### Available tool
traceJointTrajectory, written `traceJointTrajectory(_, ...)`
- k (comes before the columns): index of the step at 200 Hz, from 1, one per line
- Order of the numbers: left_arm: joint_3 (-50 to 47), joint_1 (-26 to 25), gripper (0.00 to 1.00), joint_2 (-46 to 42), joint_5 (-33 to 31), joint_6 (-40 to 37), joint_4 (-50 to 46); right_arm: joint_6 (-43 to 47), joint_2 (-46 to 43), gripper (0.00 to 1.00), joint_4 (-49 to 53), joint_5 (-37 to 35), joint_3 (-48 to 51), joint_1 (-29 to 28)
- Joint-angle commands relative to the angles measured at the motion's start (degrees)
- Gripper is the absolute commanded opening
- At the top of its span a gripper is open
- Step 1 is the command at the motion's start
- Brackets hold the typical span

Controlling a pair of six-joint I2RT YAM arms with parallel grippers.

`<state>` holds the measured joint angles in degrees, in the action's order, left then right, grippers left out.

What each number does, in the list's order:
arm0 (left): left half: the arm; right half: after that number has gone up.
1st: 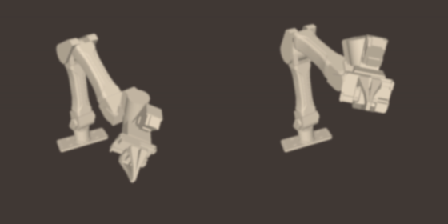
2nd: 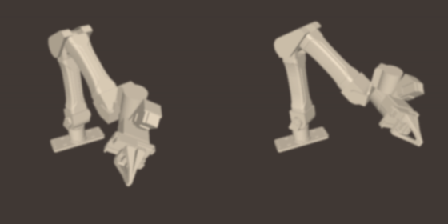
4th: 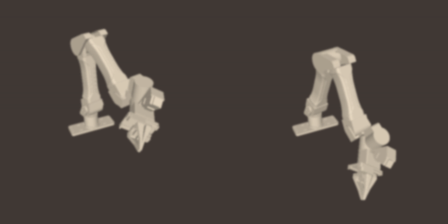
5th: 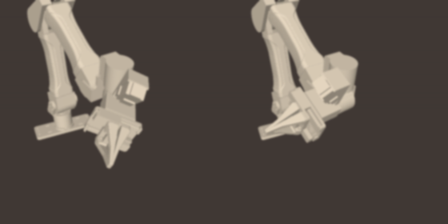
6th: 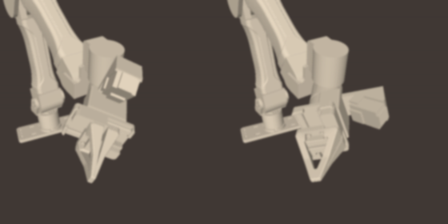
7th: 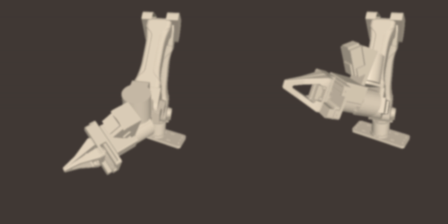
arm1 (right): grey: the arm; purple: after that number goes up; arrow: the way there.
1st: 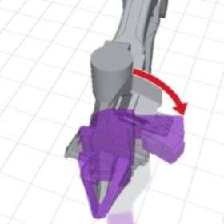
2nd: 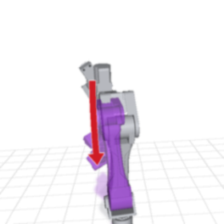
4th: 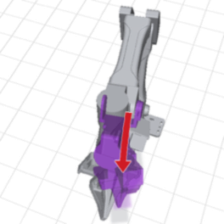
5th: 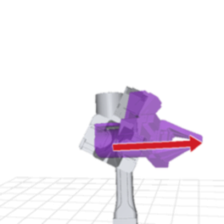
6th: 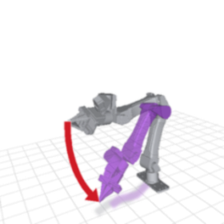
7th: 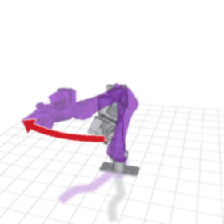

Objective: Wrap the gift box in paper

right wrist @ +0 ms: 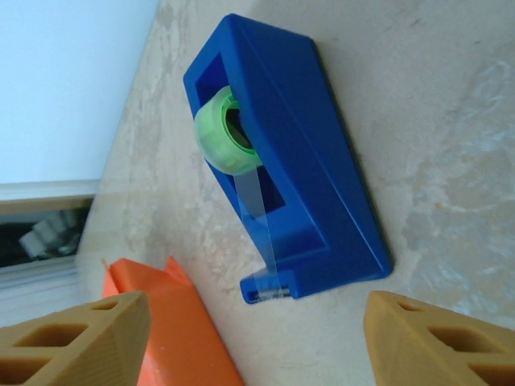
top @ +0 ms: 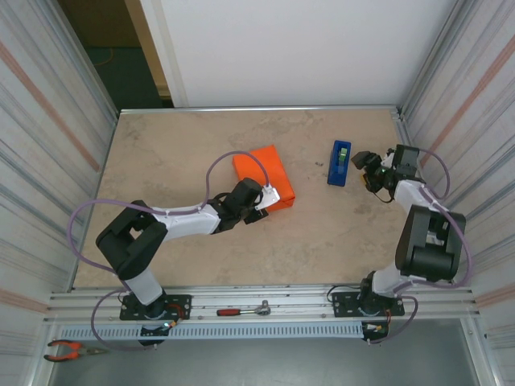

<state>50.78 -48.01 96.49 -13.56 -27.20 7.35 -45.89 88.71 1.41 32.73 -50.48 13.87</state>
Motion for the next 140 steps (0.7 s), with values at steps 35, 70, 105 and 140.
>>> traceJointTrajectory(35, 0.63, 0.29, 0.67, 2.01, 1.08, 0.66, -1.37, -0.17, 9.25, 0.55, -7.46, 14.27, -4.95, 0.56)
traceJointTrajectory(70, 0.65, 0.29, 0.67, 2.13, 1.10, 0.61, -1.46, -0.45, 12.83, 0.47, -8.90, 14.82, -6.29, -0.23)
traceJointTrajectory(105, 0.63, 0.33, 0.67, 2.03, 1.16, 0.51, -1.63, -0.35, 14.58, 0.46, -9.38, 14.50, -6.43, -0.38)
traceJointTrajectory(140, 0.60, 0.28, 0.66, 2.03, 1.17, 0.66, -1.73, -0.33, 16.54, 0.44, -9.93, 15.40, -6.91, -0.51)
